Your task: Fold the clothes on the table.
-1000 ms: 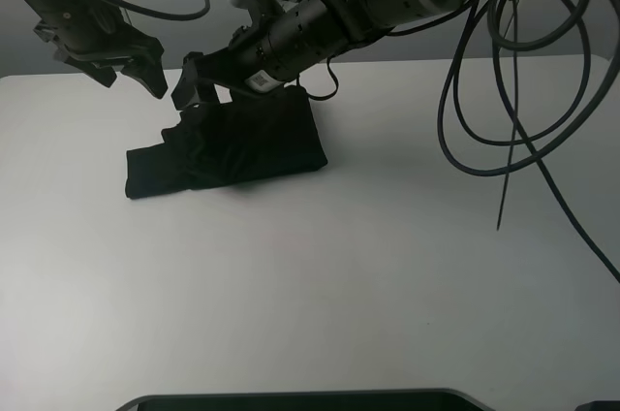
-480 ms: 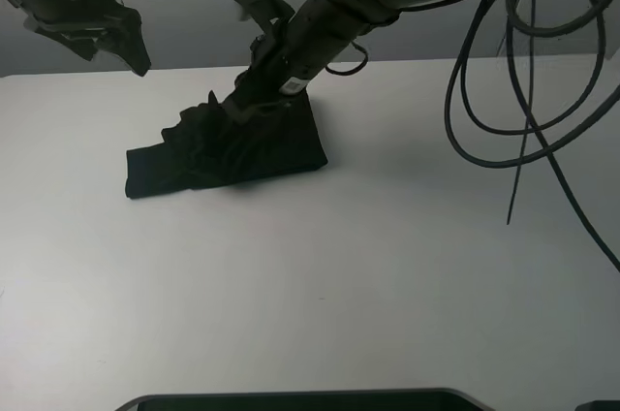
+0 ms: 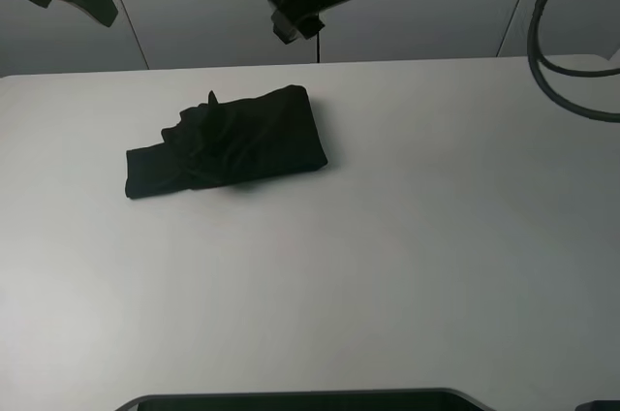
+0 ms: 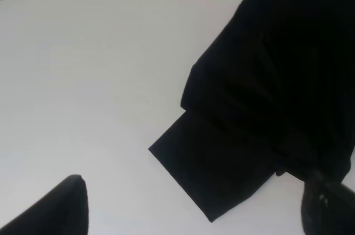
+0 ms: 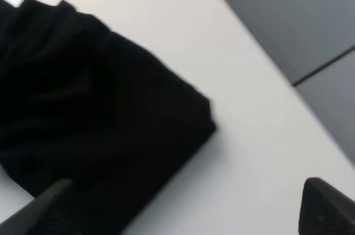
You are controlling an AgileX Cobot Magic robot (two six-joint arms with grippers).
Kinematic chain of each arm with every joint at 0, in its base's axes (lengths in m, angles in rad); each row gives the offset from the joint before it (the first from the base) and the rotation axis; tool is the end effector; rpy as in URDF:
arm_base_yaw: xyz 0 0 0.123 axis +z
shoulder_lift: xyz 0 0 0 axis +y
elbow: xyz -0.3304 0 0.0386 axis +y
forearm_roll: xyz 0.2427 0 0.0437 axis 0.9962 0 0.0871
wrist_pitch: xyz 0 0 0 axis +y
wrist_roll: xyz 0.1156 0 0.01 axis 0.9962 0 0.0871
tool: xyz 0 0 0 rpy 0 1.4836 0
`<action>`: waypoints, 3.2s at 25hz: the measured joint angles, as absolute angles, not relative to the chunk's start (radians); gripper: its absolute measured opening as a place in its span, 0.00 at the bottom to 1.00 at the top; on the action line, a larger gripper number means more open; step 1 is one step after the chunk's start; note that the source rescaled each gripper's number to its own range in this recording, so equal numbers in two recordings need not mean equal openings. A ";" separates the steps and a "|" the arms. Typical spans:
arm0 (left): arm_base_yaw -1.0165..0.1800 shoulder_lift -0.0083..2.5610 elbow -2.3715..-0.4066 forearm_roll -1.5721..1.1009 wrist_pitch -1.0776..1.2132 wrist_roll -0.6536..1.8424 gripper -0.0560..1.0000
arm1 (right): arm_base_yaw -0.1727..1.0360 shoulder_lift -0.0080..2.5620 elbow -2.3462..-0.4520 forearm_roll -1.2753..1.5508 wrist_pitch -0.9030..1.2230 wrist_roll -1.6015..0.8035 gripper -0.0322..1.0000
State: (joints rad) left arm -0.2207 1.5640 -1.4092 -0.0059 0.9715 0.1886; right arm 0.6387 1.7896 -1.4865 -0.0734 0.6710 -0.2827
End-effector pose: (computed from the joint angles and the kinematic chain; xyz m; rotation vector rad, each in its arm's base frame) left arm 0.3332 -0.0753 0.3593 0.5279 2.5561 -0.0189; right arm 0.3463 0.2505 0.3166 -1.1373 2.1775 0.0749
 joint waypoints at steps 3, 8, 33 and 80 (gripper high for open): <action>-0.221 1.497 -1.409 0.052 0.973 0.148 1.00 | 0.639 1.689 -1.486 -0.215 0.748 -0.215 0.89; -0.221 1.368 -1.409 0.106 0.990 0.132 1.00 | 0.639 1.525 -1.486 -0.410 0.882 -0.123 0.87; -0.221 0.711 -1.409 0.456 1.144 -0.043 1.00 | 0.639 0.645 -1.491 -0.835 1.219 -0.254 0.85; -0.221 0.004 -0.745 0.339 1.231 -0.090 1.00 | -0.135 -0.006 -1.026 0.000 1.223 -0.309 0.83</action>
